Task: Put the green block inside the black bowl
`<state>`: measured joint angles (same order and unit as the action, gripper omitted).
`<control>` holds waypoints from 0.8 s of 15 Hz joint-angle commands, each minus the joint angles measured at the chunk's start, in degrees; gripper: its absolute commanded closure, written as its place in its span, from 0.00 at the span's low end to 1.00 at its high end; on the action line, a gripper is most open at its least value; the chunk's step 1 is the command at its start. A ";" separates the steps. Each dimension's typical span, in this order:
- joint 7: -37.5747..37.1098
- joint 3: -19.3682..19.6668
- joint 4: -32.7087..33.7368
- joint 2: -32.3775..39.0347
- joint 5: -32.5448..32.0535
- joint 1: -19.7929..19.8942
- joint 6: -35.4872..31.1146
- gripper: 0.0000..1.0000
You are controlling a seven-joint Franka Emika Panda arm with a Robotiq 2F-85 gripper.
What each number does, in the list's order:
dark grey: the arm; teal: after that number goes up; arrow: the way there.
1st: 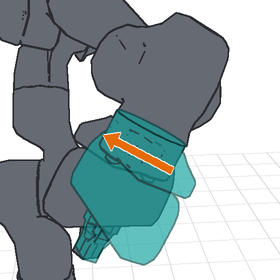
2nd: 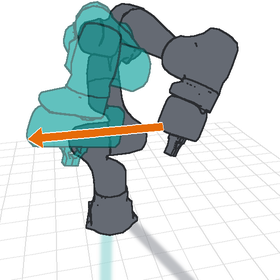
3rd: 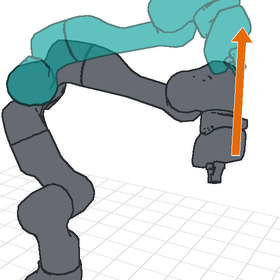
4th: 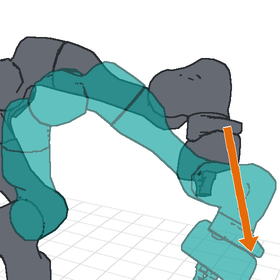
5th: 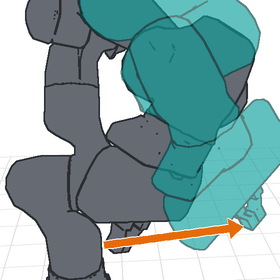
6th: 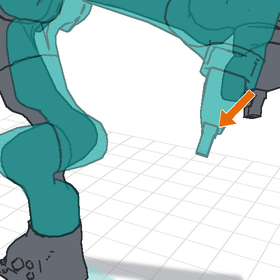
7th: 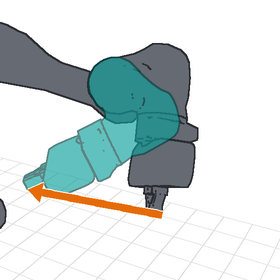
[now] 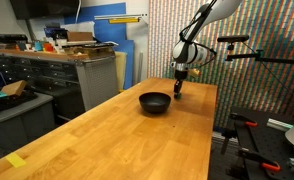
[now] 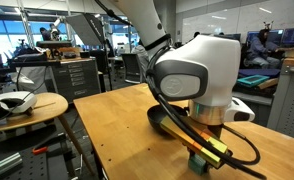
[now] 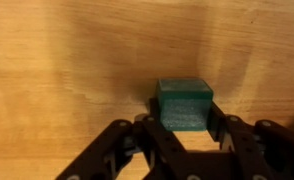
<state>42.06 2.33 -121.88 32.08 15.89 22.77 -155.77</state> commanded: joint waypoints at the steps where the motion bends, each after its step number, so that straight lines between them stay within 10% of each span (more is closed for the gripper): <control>1: -1.57 -1.50 -0.59 -1.35 -1.72 1.32 -1.11 0.79; 12: -8.30 1.12 -9.00 -11.74 -12.29 -5.01 -2.81 0.79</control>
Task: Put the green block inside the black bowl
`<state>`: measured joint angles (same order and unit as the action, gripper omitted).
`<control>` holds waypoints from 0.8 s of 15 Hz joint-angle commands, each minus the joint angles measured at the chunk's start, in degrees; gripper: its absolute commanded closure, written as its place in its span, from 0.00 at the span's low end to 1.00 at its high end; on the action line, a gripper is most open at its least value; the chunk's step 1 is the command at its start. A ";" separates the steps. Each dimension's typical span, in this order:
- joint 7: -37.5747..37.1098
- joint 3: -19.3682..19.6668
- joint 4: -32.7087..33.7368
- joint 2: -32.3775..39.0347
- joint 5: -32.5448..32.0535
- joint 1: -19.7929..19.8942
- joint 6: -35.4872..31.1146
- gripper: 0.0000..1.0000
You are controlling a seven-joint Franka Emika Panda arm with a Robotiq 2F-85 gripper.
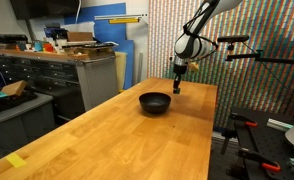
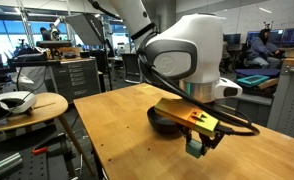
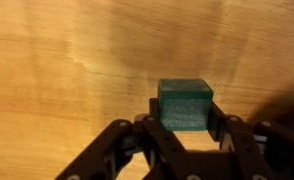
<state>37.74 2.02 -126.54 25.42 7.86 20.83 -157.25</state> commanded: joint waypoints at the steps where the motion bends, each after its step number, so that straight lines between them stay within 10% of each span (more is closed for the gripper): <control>1: -5.72 1.95 -4.94 -6.27 -6.18 -4.40 -0.42 0.79; 12: -15.14 -0.31 -7.22 -13.15 -14.85 -14.13 2.80 0.79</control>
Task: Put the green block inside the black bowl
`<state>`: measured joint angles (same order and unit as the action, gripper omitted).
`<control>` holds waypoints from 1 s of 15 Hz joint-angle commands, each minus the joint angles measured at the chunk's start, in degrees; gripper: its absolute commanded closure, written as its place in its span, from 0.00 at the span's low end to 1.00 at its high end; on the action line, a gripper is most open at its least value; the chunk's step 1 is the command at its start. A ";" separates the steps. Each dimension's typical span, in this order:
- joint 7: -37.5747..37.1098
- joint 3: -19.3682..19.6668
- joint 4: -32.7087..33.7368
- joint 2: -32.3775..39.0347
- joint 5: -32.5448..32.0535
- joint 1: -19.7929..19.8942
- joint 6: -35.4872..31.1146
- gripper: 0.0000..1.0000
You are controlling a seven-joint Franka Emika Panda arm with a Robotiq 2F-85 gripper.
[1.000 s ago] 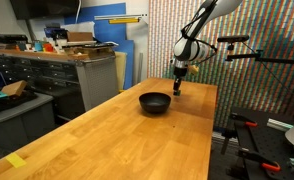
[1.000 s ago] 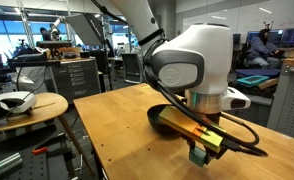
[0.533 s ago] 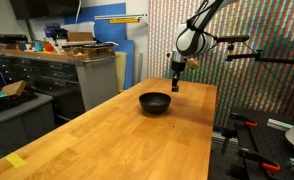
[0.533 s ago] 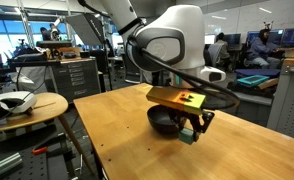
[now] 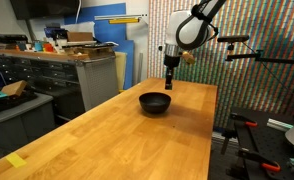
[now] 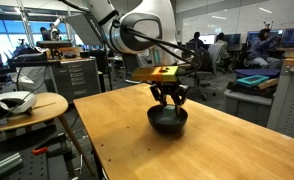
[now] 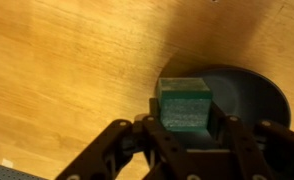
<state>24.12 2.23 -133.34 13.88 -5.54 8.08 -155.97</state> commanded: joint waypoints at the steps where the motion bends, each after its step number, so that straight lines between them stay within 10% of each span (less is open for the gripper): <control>1: -0.90 -1.15 0.11 -1.00 -0.70 -1.65 1.82 0.79; 15: 0.73 -6.13 8.24 12.67 0.65 -1.75 -1.85 0.79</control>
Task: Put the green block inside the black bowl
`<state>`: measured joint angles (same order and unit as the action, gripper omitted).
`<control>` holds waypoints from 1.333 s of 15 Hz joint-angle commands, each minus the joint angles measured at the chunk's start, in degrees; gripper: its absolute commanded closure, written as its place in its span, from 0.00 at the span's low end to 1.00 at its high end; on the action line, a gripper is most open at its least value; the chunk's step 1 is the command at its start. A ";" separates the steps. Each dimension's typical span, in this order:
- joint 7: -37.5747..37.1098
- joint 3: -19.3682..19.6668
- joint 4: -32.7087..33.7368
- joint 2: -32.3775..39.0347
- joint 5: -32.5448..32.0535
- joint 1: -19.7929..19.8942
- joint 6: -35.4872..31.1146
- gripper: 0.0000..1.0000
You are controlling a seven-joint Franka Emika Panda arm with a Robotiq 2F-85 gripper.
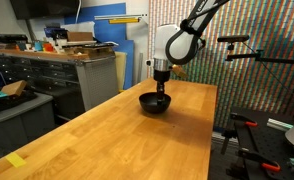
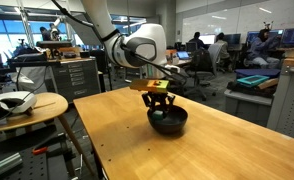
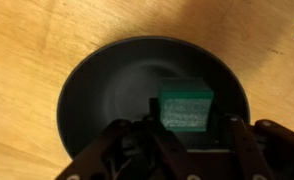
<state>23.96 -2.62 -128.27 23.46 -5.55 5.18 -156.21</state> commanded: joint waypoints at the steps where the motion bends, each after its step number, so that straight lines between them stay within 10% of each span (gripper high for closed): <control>1: 1.11 -1.72 3.67 3.79 0.88 1.55 -2.41 0.79; 5: 1.79 -3.37 5.04 5.40 1.62 3.41 -4.51 0.79; 7: 1.93 -3.79 5.35 5.65 1.60 4.32 -4.78 0.28; 12: 1.86 -4.50 4.76 3.98 2.52 6.66 -4.28 0.01; 20: -1.11 -3.54 3.93 -0.85 7.49 7.90 1.86 0.00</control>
<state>24.20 -6.28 -123.54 25.87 -0.06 12.56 -158.30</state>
